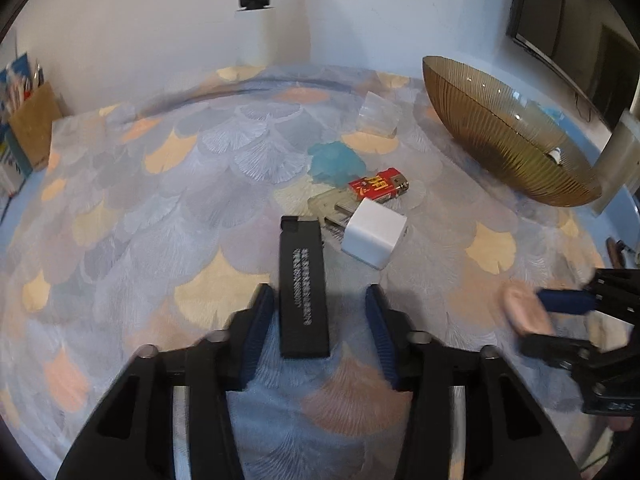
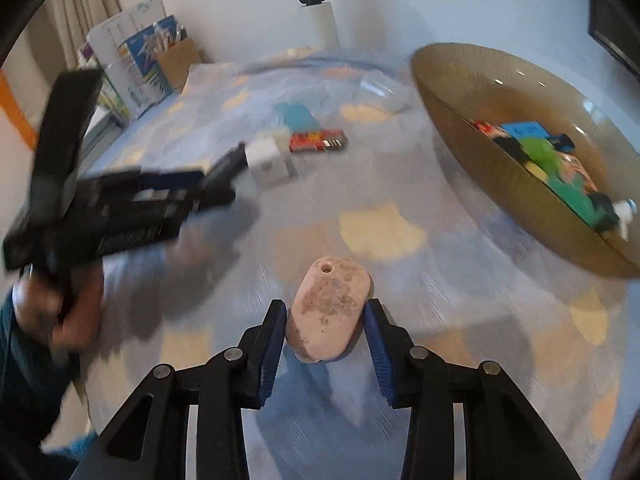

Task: Organize rigid objects
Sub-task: 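Lift the black bar with the left gripper while the right carries the pink soap to the bowl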

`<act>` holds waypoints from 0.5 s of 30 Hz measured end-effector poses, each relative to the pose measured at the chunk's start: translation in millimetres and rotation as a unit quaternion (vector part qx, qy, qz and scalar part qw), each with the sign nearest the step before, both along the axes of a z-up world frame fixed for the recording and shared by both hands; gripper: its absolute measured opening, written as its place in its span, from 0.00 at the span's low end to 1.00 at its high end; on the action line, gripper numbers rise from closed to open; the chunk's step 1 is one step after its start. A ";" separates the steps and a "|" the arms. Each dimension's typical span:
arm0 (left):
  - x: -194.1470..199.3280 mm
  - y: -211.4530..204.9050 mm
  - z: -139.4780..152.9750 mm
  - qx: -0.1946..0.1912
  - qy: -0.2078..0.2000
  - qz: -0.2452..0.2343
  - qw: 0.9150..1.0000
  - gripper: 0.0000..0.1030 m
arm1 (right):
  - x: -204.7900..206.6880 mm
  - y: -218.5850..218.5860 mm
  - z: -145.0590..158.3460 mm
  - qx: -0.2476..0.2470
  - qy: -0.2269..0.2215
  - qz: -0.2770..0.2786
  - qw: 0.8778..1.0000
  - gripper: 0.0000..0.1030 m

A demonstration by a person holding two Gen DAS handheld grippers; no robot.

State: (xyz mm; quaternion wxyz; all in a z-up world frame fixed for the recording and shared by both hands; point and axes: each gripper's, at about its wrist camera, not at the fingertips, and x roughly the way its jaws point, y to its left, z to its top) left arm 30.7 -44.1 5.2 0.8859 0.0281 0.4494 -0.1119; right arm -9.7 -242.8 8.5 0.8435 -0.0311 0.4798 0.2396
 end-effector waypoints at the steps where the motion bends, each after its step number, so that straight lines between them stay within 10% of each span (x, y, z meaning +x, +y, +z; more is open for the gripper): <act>1: -0.9 0.1 0.8 -0.002 0.000 0.000 1.000 0.23 | -4.3 -8.4 -0.3 0.001 0.002 -0.006 1.000 0.38; 15: -76.7 58.2 2.5 -0.058 0.020 0.048 0.997 0.22 | -30.6 -9.0 -3.5 -0.013 0.009 -0.101 0.995 0.56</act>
